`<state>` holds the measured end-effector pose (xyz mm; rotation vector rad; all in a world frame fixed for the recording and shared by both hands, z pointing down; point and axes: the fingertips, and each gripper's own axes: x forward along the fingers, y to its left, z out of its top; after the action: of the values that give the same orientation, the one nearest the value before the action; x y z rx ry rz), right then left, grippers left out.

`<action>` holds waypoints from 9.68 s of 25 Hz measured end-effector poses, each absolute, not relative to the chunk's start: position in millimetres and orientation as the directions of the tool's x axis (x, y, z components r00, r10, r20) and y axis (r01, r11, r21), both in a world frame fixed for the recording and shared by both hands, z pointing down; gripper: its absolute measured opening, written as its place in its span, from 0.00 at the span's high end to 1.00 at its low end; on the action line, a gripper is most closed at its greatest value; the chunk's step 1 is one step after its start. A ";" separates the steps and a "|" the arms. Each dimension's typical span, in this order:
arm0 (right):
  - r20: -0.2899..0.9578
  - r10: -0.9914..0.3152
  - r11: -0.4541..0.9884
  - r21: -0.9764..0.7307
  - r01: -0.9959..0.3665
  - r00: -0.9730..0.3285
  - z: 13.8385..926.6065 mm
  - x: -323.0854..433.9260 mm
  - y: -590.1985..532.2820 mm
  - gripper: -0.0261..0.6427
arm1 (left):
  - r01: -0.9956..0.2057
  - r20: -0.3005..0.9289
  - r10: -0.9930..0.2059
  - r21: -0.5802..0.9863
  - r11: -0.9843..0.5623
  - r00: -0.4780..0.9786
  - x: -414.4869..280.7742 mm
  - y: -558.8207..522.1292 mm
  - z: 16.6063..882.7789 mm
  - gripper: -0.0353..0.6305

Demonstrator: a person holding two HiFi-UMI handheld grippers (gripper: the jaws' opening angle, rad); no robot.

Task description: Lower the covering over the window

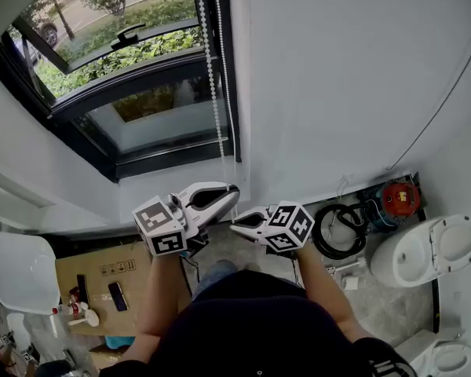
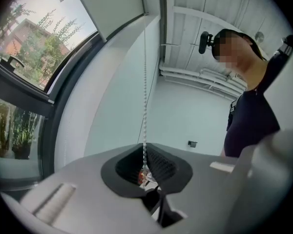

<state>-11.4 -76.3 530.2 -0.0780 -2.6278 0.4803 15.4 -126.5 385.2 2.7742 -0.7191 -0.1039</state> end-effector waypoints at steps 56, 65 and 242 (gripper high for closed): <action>0.160 -0.082 0.982 -0.154 -0.107 -0.984 398.6 3.1 -116.6 0.80 | -0.342 0.042 -0.385 0.555 -0.759 0.922 39.4 -107.9 500.4 0.91; 0.092 -0.097 0.979 -0.173 -0.111 -0.991 371.0 -26.3 -131.6 0.88 | -0.313 0.082 -0.338 0.622 -0.718 0.938 23.5 -101.7 533.8 0.92; 0.693 -0.024 0.934 -0.242 -0.263 -0.721 629.4 -18.8 -75.8 0.94 | -0.359 0.083 -0.364 0.466 -0.809 0.928 -22.9 -130.0 460.2 0.93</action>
<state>-18.8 -75.8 629.4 0.2022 -2.3480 0.4215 -22.9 -130.0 460.2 2.5975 -0.5187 -0.0141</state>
